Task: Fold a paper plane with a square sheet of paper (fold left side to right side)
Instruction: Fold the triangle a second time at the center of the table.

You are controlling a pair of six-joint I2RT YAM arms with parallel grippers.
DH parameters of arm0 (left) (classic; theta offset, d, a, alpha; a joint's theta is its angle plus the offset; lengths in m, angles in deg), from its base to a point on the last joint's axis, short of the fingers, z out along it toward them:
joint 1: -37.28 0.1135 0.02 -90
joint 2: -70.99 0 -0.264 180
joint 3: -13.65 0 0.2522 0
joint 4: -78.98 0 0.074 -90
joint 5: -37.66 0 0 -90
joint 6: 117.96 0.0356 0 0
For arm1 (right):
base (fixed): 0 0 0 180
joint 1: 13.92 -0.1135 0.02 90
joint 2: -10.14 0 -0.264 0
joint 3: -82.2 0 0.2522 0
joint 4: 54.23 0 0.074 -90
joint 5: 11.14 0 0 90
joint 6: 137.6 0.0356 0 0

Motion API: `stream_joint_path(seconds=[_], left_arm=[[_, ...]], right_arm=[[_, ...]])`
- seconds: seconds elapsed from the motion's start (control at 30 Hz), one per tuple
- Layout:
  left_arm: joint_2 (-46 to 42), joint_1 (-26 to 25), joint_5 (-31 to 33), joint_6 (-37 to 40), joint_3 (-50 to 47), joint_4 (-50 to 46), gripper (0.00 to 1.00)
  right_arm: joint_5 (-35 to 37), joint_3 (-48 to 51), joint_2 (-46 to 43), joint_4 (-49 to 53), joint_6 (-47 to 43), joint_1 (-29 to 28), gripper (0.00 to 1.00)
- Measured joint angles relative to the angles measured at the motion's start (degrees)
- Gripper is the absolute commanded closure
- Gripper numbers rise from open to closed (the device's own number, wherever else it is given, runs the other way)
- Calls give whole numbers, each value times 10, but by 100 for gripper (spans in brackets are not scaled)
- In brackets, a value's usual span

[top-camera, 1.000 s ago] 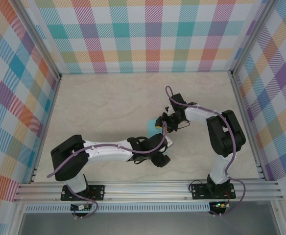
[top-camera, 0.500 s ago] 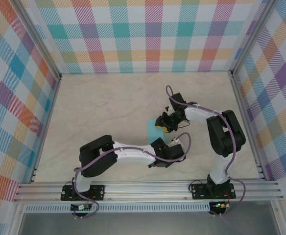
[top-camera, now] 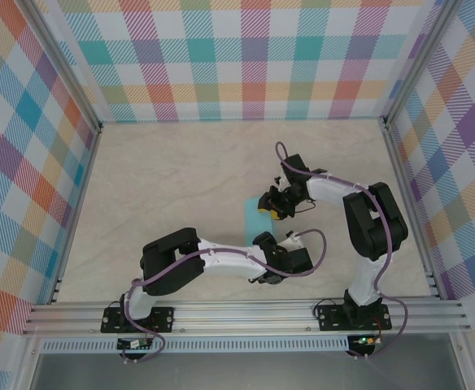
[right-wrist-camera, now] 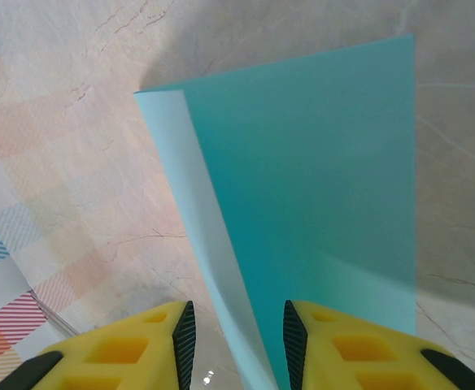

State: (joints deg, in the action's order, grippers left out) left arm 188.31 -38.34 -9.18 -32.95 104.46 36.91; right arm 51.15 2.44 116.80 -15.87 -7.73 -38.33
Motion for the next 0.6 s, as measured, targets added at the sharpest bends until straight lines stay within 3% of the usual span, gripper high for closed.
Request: stream_joint_path(seconds=[0.1,0.6], left_arm=[[0,0,3,0,0,-2,66],[0,0,-2,-1,0,-1,97]], right_arm=[[0,0,0,1,0,0,64],[6,-1,0,7,0,0,63]])
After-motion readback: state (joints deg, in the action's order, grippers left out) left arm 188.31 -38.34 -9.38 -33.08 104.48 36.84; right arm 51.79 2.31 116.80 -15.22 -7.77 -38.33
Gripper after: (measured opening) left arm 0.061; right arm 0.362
